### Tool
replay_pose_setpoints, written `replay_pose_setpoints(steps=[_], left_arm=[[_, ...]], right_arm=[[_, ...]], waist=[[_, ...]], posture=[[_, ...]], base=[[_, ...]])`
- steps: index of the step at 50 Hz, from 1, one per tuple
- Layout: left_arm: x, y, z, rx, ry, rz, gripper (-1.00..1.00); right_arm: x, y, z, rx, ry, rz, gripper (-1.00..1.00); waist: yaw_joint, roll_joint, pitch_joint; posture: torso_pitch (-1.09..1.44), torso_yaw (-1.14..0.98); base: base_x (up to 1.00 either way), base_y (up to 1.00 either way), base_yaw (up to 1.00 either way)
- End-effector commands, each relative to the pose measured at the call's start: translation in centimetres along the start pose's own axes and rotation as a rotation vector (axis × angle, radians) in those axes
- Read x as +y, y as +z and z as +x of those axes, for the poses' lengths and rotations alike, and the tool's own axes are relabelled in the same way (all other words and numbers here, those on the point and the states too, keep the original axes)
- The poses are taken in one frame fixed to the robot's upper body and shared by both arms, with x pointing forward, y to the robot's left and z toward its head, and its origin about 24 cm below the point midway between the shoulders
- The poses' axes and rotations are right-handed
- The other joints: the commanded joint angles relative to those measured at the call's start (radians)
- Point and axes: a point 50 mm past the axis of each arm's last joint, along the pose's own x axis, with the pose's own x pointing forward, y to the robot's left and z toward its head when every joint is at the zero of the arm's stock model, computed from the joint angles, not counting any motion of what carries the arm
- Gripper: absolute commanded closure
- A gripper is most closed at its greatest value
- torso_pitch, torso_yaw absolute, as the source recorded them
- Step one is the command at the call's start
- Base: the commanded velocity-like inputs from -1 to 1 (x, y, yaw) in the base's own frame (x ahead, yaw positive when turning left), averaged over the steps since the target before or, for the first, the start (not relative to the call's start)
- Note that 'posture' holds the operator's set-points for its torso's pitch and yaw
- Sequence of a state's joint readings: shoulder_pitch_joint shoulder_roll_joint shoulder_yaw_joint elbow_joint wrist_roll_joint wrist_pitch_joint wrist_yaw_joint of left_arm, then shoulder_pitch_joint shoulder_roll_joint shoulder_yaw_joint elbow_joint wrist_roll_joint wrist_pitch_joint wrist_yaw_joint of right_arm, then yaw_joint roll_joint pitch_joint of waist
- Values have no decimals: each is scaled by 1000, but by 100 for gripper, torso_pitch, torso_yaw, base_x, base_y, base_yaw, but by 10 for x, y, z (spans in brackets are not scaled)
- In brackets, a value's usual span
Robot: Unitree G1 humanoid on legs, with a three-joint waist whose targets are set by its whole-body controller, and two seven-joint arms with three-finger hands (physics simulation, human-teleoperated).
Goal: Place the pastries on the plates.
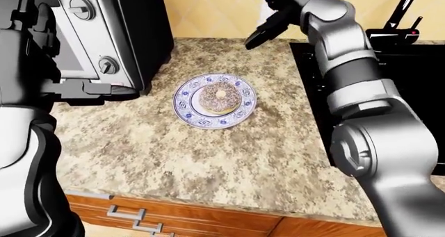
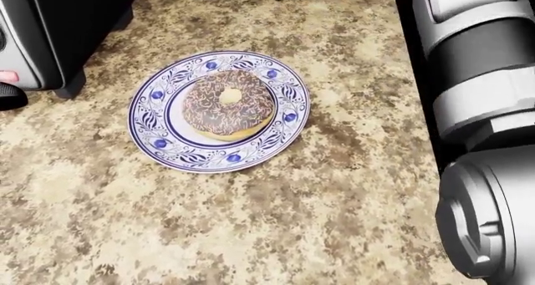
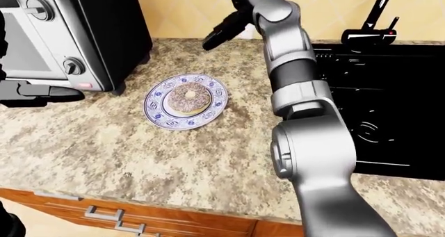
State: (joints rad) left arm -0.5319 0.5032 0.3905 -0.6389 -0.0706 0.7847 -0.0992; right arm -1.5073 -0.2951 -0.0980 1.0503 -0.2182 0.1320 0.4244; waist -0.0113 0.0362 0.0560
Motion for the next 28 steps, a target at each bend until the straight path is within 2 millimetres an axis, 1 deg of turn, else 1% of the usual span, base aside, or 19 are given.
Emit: replay_pose_setpoints(steps=[1,5,6,11,12,14,19,22,28], left_arm=[[4,13,0,-74,26,16,-100],[6,15,1,-77,32,16,-100],[7,16,1,-78,36,15,-100],[8,19,2,-82,37,19,-100],[8,20,2,-83,36,18,-100],[8,20,3,-86,36,17,-100],[8,20,3,-87,37,13,-100],[9,20,2,-87,42,13,-100],[10,20,1,-86,43,13,-100]], right_arm=[[-13,26,-5,-77,-53,-4,-100],[-24,34,-15,-98,-94,-21,-100],[-27,39,-21,-115,-113,-11,-100],[-27,53,-41,-140,-147,-7,-100],[-27,57,-45,-148,-154,17,-100],[-28,60,-51,-152,-168,6,-100],[-24,54,-66,-150,-180,5,-100],[-26,57,-74,-153,-197,5,-100],[-25,58,-84,-154,-205,-1,-100]], waist=[[0,3,-27],[2,0,-26],[3,-1,-26],[6,-5,-22],[7,-6,-21],[7,-6,-20],[8,-9,-19],[7,-11,-21],[7,-9,-19]], posture=[[0,0],[0,0],[0,0],[0,0],[0,0],[0,0],[0,0],[0,0],[0,0]], base=[[0,0,0],[0,0,0],[0,0,0],[0,0,0],[0,0,0],[0,0,0],[0,0,0],[0,0,0],[0,0,0]])
